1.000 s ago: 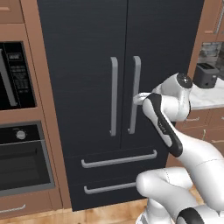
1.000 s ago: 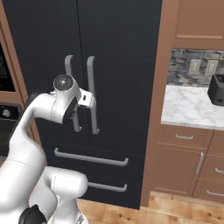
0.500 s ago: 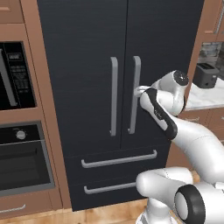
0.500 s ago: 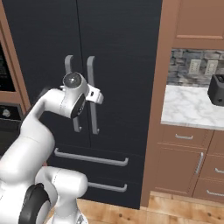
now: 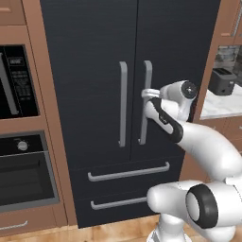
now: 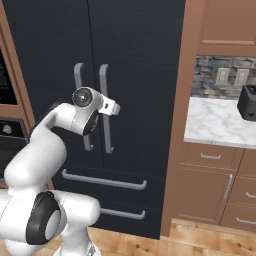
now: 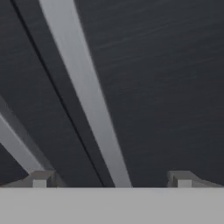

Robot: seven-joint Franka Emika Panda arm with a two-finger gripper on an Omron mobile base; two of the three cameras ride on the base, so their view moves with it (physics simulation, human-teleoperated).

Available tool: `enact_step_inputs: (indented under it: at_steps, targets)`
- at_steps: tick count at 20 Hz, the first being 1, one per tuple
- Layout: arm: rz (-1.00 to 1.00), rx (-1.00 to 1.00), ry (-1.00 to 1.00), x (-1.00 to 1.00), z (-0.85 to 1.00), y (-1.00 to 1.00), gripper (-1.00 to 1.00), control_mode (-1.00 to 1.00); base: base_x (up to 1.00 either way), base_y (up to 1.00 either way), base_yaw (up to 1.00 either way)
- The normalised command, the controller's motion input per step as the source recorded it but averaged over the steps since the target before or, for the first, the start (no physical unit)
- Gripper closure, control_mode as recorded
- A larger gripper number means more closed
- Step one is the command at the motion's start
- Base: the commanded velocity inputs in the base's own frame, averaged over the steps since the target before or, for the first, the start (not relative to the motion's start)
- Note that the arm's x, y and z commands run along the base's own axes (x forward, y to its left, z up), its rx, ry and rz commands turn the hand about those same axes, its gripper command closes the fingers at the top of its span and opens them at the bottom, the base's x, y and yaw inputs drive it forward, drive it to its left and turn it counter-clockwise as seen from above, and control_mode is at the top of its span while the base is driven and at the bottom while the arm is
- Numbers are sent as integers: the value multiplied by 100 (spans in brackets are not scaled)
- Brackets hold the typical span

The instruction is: Retrieve the sausage and cheese from the fridge and place them on the cutting board on the counter.

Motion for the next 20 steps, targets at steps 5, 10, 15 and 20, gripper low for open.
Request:
enact_step_inputs:
  at_steps: [5,10,15,20]
  targets:
    - [-4,0,1,46,12,0,-100,-100,0,0,0]
    - [0,0,7,73,0,0,-100,-100,0,0,0]
    - [0,0,3,87,-1,4,-100,-100,0,0,0]
    - [0,0,0,86,-15,10,-100,-100,0,0,0]
